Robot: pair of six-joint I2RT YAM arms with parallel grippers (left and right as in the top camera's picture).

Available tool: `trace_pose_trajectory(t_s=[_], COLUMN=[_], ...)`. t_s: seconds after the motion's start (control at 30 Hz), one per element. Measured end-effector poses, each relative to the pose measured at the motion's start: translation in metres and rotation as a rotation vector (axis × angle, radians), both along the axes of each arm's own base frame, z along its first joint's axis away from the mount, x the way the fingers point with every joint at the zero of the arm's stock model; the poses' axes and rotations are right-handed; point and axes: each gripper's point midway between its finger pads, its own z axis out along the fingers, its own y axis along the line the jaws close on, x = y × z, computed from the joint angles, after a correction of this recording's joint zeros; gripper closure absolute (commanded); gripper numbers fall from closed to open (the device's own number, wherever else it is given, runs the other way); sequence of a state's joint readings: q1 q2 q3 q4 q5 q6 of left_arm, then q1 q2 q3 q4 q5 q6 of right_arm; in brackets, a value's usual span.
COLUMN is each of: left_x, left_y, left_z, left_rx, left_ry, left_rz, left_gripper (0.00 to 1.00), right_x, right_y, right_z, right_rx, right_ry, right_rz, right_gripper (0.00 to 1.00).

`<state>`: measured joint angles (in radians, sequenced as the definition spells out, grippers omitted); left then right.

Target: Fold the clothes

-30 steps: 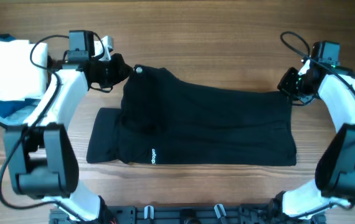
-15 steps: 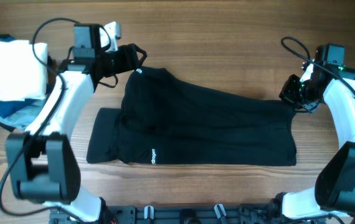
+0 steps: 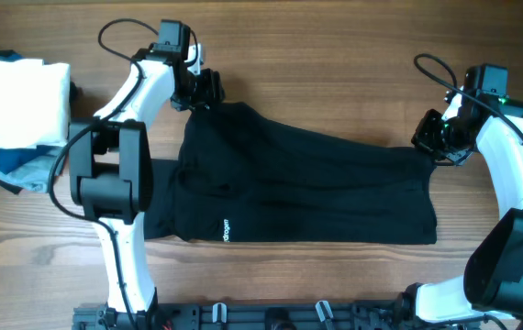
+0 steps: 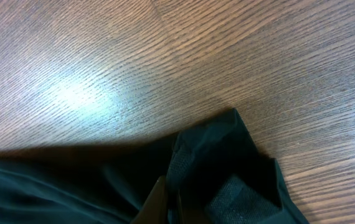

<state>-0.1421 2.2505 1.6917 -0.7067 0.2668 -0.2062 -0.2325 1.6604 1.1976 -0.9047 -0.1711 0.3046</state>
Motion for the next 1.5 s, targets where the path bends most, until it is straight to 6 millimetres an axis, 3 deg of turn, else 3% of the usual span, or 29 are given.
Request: trace_pose_trajectory(t_s=[0.03, 0.07, 0.1, 0.27, 0.3, 0.43, 0.5, 0.63, 0.67, 0.7, 0.73, 0.87, 1.07, 1.17, 1.23, 1.43, 1.5], left_x=[0.001, 0.001, 0.001, 0.0, -0.003, -0.009, -0.008, 0.007, 0.01, 0.013, 0.015, 0.012, 0.04, 0.031, 0.026, 0.025, 0.026], left_y=[0.0, 0.001, 0.001, 0.0, 0.0, -0.001, -0.004, -0.007, -0.008, -0.008, -0.008, -0.008, -0.012, -0.011, -0.012, -0.018, -0.015], left_z=[0.001, 0.0, -0.001, 0.0, -0.001, -0.003, -0.004, 0.001, 0.002, 0.003, 0.004, 0.003, 0.015, 0.01, 0.008, 0.007, 0.005], left_rx=[0.006, 0.01, 0.011, 0.012, 0.015, 0.023, 0.021, 0.011, 0.009, 0.007, 0.006, 0.008, -0.011, -0.004, 0.004, 0.022, 0.115], left_ry=[-0.005, -0.004, -0.003, 0.003, 0.015, 0.036, 0.033, -0.036, -0.05, -0.061, -0.07, -0.055, -0.185, -0.143, -0.124, -0.138, -0.165], left_rz=[-0.003, -0.005, -0.005, -0.011, -0.013, -0.022, -0.026, -0.025, -0.026, -0.025, -0.025, -0.025, -0.024, -0.026, -0.035, -0.078, -0.128], left_gripper=[0.45, 0.44, 0.3, 0.36, 0.42, 0.85, 0.94, 0.9, 0.84, 0.67, 0.67, 0.5, 0.52, 0.52, 0.6, 0.63, 0.63], right_x=[0.0, 0.0, 0.0, 0.0, 0.0, 0.0, 0.0, 0.0, 0.0, 0.0, 0.0, 0.0, 0.0, 0.0, 0.0, 0.0, 0.0], right_y=[0.0, 0.0, 0.0, 0.0, 0.0, 0.0, 0.0, 0.0, 0.0, 0.0, 0.0, 0.0, 0.0, 0.0, 0.0, 0.0, 0.0], right_z=[0.0, 0.0, 0.0, 0.0, 0.0, 0.0, 0.0, 0.0, 0.0, 0.0, 0.0, 0.0, 0.0, 0.0, 0.0, 0.0, 0.0], right_rx=[0.0, 0.0, 0.0, 0.0, 0.0, 0.0, 0.0, -0.001, -0.001, -0.001, -0.001, -0.001, -0.004, -0.005, -0.005, -0.005, -0.005], right_ry=[0.0, 0.0, 0.0, -0.001, 0.0, 0.0, 0.0, -0.001, -0.001, -0.001, -0.001, -0.001, -0.002, -0.003, -0.003, -0.002, -0.002], right_rz=[0.0, 0.0, 0.0, 0.0, 0.0, 0.0, 0.0, 0.004, 0.004, 0.004, 0.004, 0.004, 0.018, 0.021, 0.022, 0.022, 0.022], right_gripper=[0.96, 0.96, 0.96, 0.96, 0.96, 0.96, 0.96, 0.96, 0.96, 0.96, 0.96, 0.96, 0.96, 0.96, 0.96, 0.96, 0.96])
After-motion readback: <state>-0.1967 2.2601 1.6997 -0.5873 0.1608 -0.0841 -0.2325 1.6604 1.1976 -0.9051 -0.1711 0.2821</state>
